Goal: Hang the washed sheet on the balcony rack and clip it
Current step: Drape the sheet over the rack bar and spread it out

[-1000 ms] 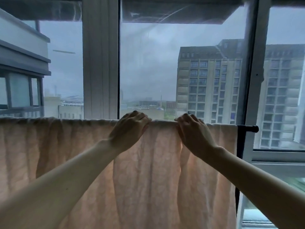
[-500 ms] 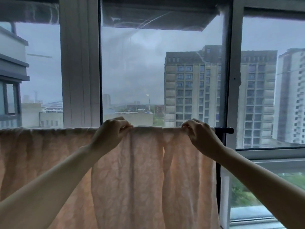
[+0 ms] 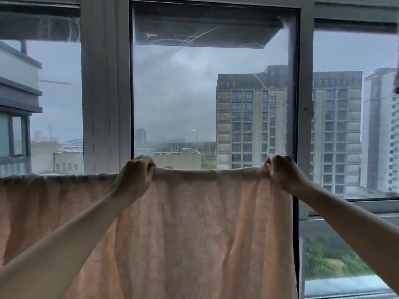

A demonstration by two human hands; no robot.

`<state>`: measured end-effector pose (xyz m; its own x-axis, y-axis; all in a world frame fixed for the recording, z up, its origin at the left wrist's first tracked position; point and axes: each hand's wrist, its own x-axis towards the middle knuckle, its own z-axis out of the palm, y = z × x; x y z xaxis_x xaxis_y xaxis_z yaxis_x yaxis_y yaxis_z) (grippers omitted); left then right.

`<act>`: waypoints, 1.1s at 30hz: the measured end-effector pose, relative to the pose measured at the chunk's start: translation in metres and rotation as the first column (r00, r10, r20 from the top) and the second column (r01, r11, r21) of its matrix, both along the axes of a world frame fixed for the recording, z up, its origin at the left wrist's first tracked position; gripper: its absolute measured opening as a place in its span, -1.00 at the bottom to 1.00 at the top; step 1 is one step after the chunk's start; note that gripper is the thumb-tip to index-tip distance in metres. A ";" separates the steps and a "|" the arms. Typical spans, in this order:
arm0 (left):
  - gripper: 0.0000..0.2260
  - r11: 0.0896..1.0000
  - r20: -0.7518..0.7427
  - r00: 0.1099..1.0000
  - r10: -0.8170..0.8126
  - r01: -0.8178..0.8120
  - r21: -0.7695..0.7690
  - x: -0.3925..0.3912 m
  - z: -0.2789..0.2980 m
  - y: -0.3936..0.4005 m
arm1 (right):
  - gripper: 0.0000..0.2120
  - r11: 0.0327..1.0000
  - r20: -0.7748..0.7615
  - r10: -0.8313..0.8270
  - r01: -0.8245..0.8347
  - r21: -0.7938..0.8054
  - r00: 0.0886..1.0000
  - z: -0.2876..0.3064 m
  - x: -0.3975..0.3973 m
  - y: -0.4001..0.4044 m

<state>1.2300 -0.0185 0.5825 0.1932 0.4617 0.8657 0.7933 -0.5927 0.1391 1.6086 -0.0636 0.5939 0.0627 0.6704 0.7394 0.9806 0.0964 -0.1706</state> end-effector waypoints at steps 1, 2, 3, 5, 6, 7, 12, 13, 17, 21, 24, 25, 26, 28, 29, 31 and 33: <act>-0.89 1.000 0.005 1.000 0.023 -0.023 -0.016 -0.005 0.000 0.001 | -0.82 1.000 -0.005 0.003 -0.003 -0.002 1.000 0.000 0.002 -0.001; -0.89 0.999 0.002 0.999 0.040 -0.040 -0.030 -0.008 -0.001 0.000 | -0.84 1.000 0.000 0.030 -0.030 -0.008 1.000 0.001 0.001 -0.003; -0.90 0.998 -0.001 0.999 0.052 -0.052 -0.043 -0.010 0.000 0.000 | -0.88 0.997 0.016 0.078 -0.078 -0.017 0.997 0.001 -0.002 -0.004; -0.92 0.997 0.006 0.999 0.053 -0.053 -0.053 -0.008 0.002 -0.003 | -0.94 0.980 0.059 0.199 -0.198 -0.025 0.978 0.001 -0.016 -0.006; -0.93 0.998 0.010 0.999 0.036 -0.035 -0.059 -0.005 0.003 -0.006 | -0.92 0.965 0.069 0.261 -0.260 -0.031 0.963 0.001 -0.024 -0.007; -0.94 0.997 0.012 1.000 0.002 -0.001 -0.074 -0.001 0.004 -0.009 | -0.90 0.945 0.072 0.325 -0.323 -0.043 0.943 0.000 -0.033 -0.007; -0.91 0.976 0.015 0.995 -0.095 0.096 -0.196 0.014 0.006 -0.012 | -0.86 0.876 0.082 0.483 -0.481 -0.048 0.872 -0.006 -0.068 -0.002; -0.89 0.978 0.025 0.997 -0.077 0.081 -0.193 0.014 0.008 -0.011 | -0.87 0.874 0.080 0.486 -0.486 -0.022 0.870 -0.007 -0.071 0.000; -0.91 0.985 -0.016 1.000 -0.008 0.005 -0.174 0.018 0.009 -0.007 | -0.91 0.891 0.098 0.444 -0.451 0.053 0.890 -0.007 -0.074 0.008; -0.90 0.980 -0.019 1.000 -0.022 0.017 -0.198 0.017 0.010 -0.008 | -0.92 0.954 0.088 0.286 -0.292 0.064 0.954 0.001 -0.058 0.014; -0.91 0.970 -0.055 0.996 -0.070 0.055 -0.238 0.002 0.016 -0.010 | -0.93 0.974 0.110 0.221 -0.224 0.017 0.969 0.003 -0.050 0.017; -0.91 0.966 -0.092 0.993 -0.074 0.049 -0.254 -0.006 0.017 -0.010 | -0.95 0.971 0.116 0.234 -0.237 0.014 0.965 0.003 -0.052 0.017; -0.91 0.962 -0.129 0.989 -0.075 0.038 -0.270 -0.014 0.018 -0.009 | -0.95 0.964 0.121 0.263 -0.266 0.011 0.957 0.003 -0.058 0.016; -0.90 0.957 -0.182 0.981 -0.074 0.018 -0.291 -0.030 0.020 -0.008 | -0.87 0.944 0.127 0.327 -0.331 0.009 0.936 0.003 -0.074 0.014; -0.89 0.957 -0.196 0.978 -0.072 0.013 -0.289 -0.037 0.021 -0.007 | -0.85 0.933 0.124 0.355 -0.359 0.009 0.927 0.002 -0.085 0.013; -0.89 0.959 -0.204 0.976 -0.072 0.012 -0.282 -0.050 0.021 -0.008 | -0.84 0.916 0.118 0.398 -0.401 0.000 0.910 0.000 -0.109 0.010; -0.88 0.959 -0.202 0.976 -0.079 0.019 -0.282 -0.065 0.020 -0.008 | -0.84 0.903 0.132 0.428 -0.430 -0.013 0.894 -0.002 -0.134 0.008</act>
